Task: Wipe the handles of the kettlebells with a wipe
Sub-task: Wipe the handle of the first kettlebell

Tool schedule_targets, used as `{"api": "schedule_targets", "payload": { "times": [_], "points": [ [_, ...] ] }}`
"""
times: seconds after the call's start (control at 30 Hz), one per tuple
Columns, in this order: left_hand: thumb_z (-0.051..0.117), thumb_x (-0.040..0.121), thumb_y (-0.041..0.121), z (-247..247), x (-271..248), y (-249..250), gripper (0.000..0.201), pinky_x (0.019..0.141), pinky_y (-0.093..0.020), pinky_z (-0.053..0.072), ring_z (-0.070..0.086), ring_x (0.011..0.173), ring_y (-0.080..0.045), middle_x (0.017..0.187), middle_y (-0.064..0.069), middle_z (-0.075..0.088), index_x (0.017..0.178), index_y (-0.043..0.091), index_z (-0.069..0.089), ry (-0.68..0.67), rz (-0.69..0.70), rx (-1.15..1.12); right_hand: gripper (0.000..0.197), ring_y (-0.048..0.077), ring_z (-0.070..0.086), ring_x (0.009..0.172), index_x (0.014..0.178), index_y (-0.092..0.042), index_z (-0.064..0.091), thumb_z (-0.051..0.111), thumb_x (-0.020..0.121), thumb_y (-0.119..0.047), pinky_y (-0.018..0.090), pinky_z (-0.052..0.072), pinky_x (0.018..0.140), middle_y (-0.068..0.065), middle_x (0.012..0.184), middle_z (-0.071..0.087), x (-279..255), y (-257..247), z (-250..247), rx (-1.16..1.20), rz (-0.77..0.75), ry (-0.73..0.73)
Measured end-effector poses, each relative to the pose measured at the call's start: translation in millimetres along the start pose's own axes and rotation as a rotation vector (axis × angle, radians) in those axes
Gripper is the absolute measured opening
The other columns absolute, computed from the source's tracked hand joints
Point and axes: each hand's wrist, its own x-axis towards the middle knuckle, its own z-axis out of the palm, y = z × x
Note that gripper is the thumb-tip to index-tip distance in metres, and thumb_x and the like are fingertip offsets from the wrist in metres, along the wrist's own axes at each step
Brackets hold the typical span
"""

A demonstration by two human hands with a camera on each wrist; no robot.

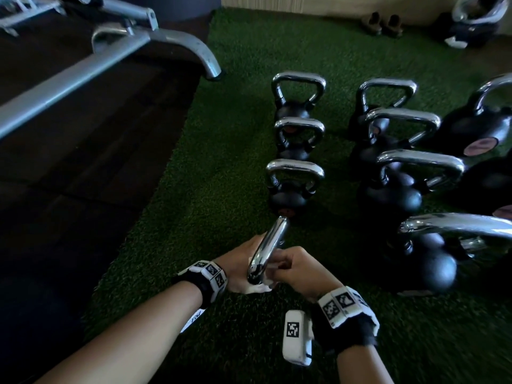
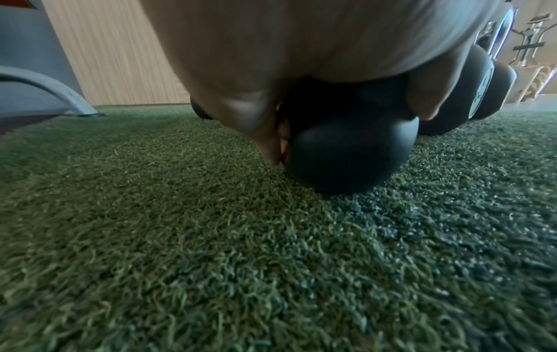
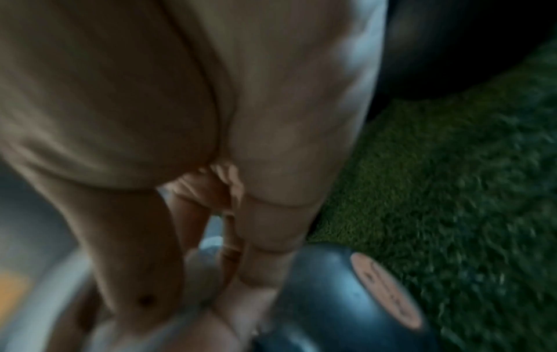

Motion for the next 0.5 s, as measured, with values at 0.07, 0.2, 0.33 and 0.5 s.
{"api": "schedule_targets", "payload": {
  "times": [0.07, 0.2, 0.33, 0.5],
  "points": [
    [0.082, 0.074, 0.048, 1.7, -1.0, -2.3, 0.103, 0.118, -0.041, 0.041, 0.043, 0.139, -0.018, 0.152, -0.005, 0.035, 0.157, 0.024, 0.025, -0.026, -0.042, 0.003, 0.014, 0.015, 0.071, 0.075, 0.096, 0.003, 0.074, 0.066, 0.089, 0.011, 0.025, 0.058, 0.070, 0.016, 0.087, 0.075, -7.1, -0.9, 2.8, 0.221, 0.031, -0.021],
    [0.088, 0.076, 0.031, -0.6, 2.4, 1.8, 0.102, 0.121, -0.032, 0.033, 0.034, 0.137, -0.005, 0.155, -0.001, 0.029, 0.158, 0.019, 0.028, -0.010, -0.057, 0.019, 0.014, 0.020, 0.071, 0.074, 0.099, 0.002, 0.075, 0.069, 0.087, 0.002, 0.027, 0.060, 0.068, 0.016, 0.088, 0.074, -8.9, 6.6, 10.1, 0.592, 0.023, 0.051],
    [0.083, 0.076, 0.023, -3.7, 5.2, 10.5, 0.089, 0.124, -0.029, 0.026, 0.033, 0.146, -0.015, 0.155, 0.006, 0.033, 0.149, 0.045, 0.036, 0.003, 0.063, 0.021, 0.018, 0.025, 0.074, 0.073, 0.097, 0.005, 0.075, 0.060, 0.088, 0.002, 0.033, 0.063, 0.068, 0.022, 0.088, 0.074, -0.7, 9.1, 11.9, 0.808, -0.017, 0.142],
    [0.083, 0.079, 0.026, -5.6, 1.3, 12.8, 0.089, 0.124, -0.034, 0.029, 0.034, 0.144, -0.021, 0.154, -0.002, 0.030, 0.144, 0.056, 0.031, -0.006, 0.069, 0.036, 0.029, 0.031, 0.073, 0.084, 0.113, 0.013, 0.067, 0.071, 0.089, -0.003, 0.038, 0.062, 0.079, 0.027, 0.099, 0.072, -4.7, 21.5, 16.7, 0.797, -0.059, 0.102]
  ]
}}
